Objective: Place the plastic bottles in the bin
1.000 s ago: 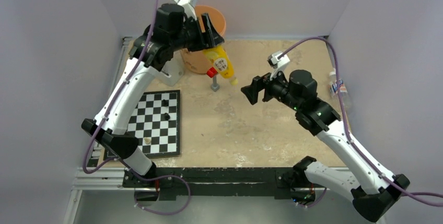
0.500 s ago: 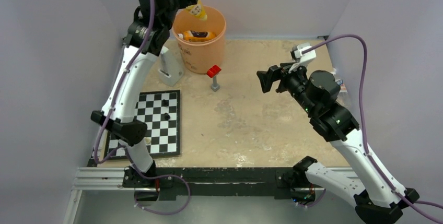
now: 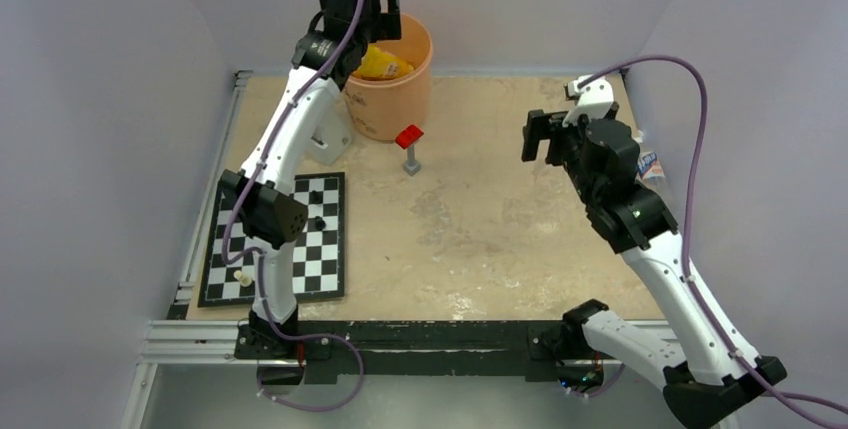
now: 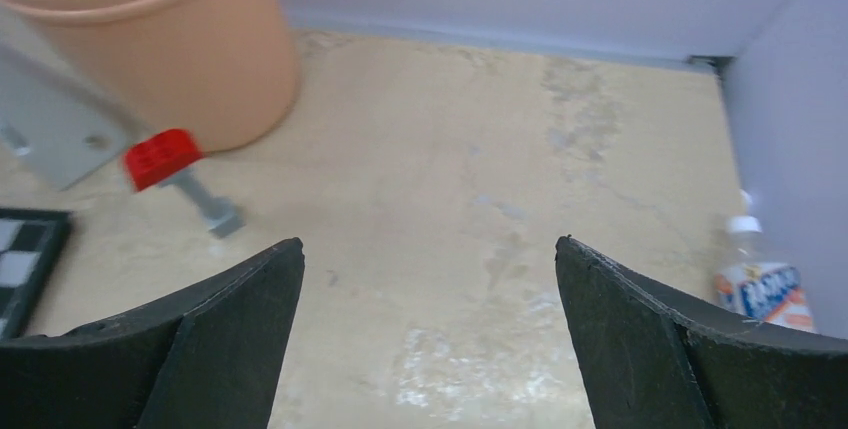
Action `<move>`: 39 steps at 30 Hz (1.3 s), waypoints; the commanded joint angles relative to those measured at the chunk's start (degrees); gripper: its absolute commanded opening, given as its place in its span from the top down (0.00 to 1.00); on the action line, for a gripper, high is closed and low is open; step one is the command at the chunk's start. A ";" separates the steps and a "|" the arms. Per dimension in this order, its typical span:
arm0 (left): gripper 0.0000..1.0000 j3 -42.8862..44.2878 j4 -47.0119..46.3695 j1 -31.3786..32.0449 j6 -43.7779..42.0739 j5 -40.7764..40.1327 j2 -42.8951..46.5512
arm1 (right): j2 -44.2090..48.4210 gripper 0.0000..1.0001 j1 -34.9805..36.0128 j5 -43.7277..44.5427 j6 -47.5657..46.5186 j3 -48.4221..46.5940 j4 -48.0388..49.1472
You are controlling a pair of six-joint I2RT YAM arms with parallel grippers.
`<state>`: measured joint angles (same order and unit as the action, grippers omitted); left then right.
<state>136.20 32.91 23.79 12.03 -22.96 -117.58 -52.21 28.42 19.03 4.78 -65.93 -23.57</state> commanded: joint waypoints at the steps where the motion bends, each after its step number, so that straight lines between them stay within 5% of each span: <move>1: 0.00 0.42 2.17 0.86 0.75 5.21 11.23 | -3.01 0.02 -9.35 1.19 -5.41 0.38 -0.48; 8: 0.00 -3.66 15.27 1.75 2.45 11.92 18.83 | -11.61 0.02 -23.50 2.59 -7.45 -1.01 0.34; 13: 0.00 -18.56 15.94 3.67 7.23 19.38 27.94 | -22.83 0.02 -32.01 6.54 -1.73 -5.63 -1.43; 20: 0.00 -37.08 13.10 6.02 10.37 27.03 39.28 | -39.11 0.01 -35.02 19.61 -6.30 -9.92 0.56; 27: 0.00 -40.34 14.89 6.17 9.91 26.65 43.53 | -52.79 0.01 -38.71 24.39 -10.85 -12.96 6.16; 39: 0.00 -41.46 15.52 6.16 10.05 27.18 44.52 | -61.14 0.01 -42.38 24.51 -17.68 -13.67 14.66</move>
<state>95.44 48.95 29.78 21.52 3.05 -73.10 -111.22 -12.78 42.15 -9.47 -76.71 -13.23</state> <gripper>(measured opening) 0.997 0.985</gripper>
